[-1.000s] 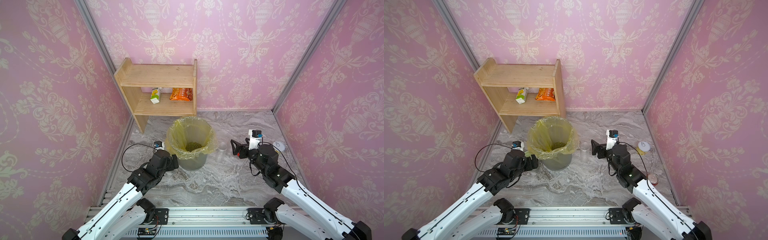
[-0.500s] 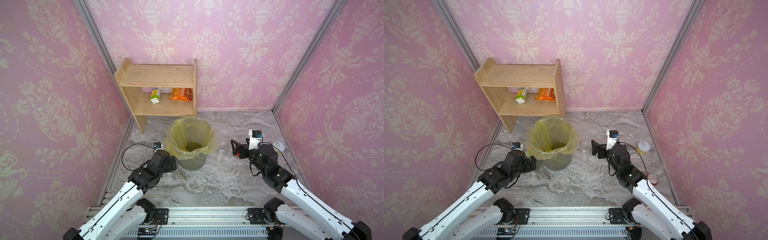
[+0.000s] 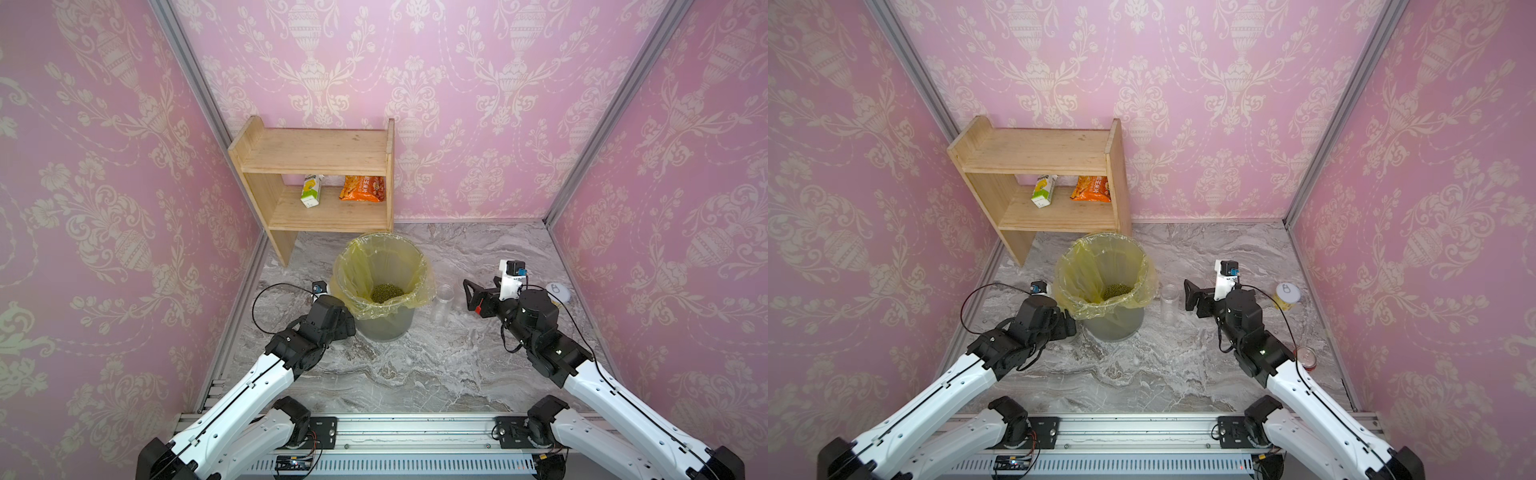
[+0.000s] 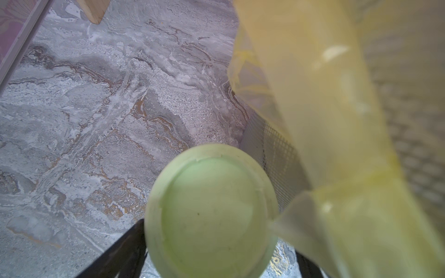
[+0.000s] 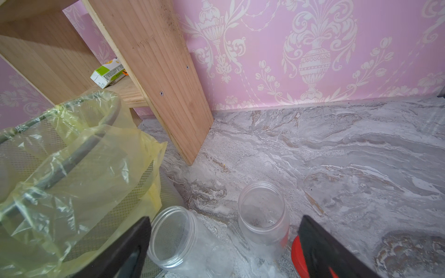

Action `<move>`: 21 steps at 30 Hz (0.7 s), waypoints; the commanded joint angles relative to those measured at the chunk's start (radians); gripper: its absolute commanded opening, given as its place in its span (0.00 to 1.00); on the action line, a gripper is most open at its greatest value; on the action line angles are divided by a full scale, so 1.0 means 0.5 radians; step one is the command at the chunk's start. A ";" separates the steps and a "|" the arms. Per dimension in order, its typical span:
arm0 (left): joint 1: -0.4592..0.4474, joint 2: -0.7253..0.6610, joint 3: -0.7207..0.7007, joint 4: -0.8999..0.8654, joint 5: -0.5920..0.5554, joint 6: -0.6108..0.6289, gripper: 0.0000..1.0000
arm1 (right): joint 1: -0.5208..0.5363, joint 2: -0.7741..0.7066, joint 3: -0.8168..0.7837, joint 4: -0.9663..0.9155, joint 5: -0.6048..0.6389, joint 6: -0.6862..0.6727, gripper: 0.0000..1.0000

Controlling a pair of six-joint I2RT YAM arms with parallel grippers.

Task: Empty moldy mung beans from jars
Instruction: Pick up the jar from the center of the board.

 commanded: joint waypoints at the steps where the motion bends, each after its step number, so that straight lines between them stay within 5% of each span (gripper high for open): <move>1: 0.022 -0.006 -0.066 0.050 -0.046 0.060 0.93 | -0.017 -0.016 -0.020 -0.007 0.017 0.034 0.97; 15: 0.041 0.043 -0.175 0.326 -0.082 0.063 0.93 | -0.017 -0.009 -0.011 -0.006 0.000 0.049 0.97; 21: 0.041 0.054 -0.174 0.325 -0.080 0.080 0.86 | -0.016 -0.017 -0.013 -0.017 0.016 0.043 0.97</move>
